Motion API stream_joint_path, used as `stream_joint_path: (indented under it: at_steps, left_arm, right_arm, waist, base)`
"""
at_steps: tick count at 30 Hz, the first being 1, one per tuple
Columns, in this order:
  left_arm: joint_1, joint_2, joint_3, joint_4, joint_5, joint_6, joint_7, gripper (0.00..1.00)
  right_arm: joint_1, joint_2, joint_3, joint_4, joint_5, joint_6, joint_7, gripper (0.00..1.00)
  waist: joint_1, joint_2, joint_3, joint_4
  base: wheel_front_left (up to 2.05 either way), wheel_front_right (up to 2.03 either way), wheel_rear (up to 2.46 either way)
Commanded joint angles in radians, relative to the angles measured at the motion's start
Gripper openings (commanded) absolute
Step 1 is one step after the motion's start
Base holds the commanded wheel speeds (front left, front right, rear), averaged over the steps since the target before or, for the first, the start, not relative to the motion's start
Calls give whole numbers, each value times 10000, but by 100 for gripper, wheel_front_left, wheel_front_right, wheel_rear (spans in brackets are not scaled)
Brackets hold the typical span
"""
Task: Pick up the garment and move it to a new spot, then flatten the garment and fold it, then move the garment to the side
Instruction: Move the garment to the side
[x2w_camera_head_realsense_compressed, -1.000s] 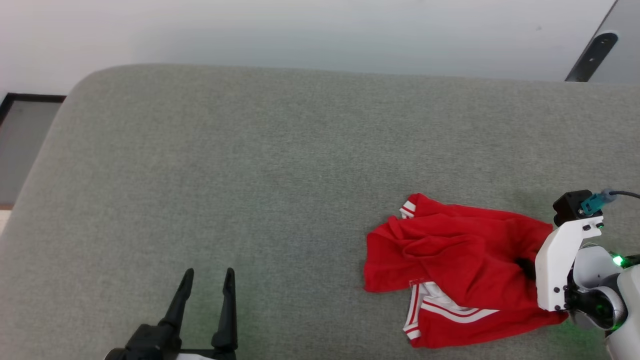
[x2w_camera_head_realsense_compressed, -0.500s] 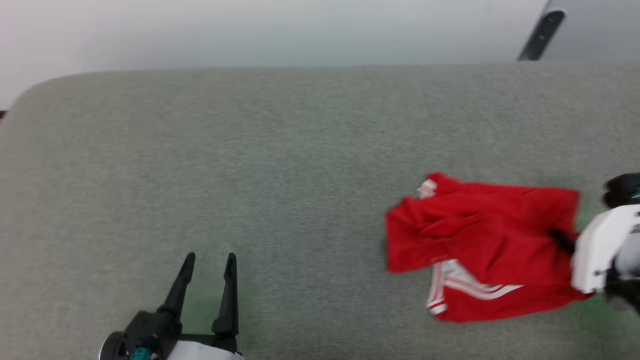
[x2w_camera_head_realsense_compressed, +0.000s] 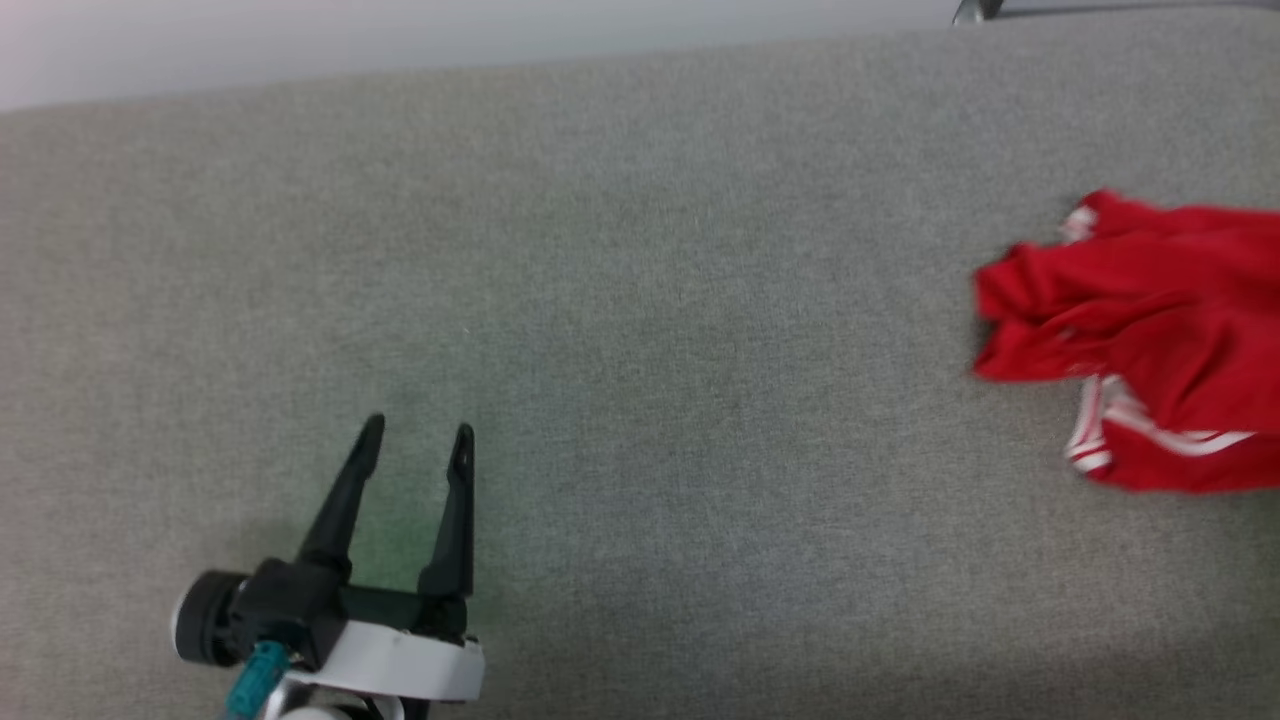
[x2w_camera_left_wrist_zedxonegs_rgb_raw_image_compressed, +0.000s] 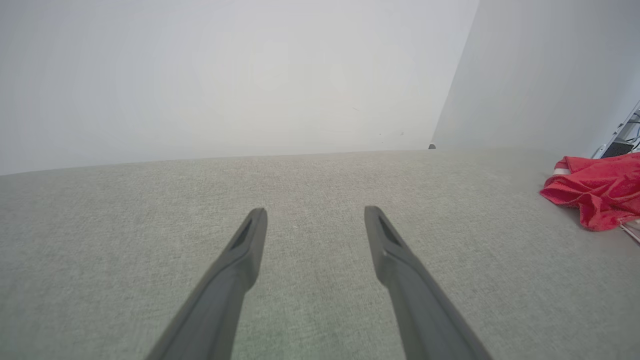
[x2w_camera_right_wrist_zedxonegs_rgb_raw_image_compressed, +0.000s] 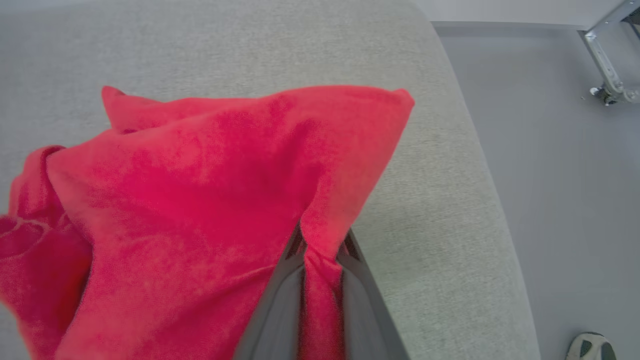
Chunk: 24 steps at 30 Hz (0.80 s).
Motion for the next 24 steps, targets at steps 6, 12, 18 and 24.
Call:
stream_joint_path:
  at_steps: [6,12,18,24]
  left_arm:
    - [-357,207,-87,-543,211,-95,-9,100]
    - [-400,391,-190,-801,277,-133,-8,100]
    - [-425,496,-161,-924,270,-133,-8,100]
    - [-328,555,-120,-1063,269,-86,-8,100]
  right_arm:
    - [-790,-316,-459,835,-596,-17,-735,0]
    - [-1450,-785,333,1503,-1347,-18,-938,0]
    - [-2301,-1148,808,2317,-2153,-18,-1556,0]
    - [-2818,-1137,1131,3187,-2576,-18,-2134,0]
  waist:
    - [0,-1,562,89]
    - [0,-1,916,320]
    - [0,-1,1190,542]
    - [0,-1,1343,628]
  base:
    - [0,0,0]
    - [0,0,0]
    - [0,0,0]
    - [0,0,0]
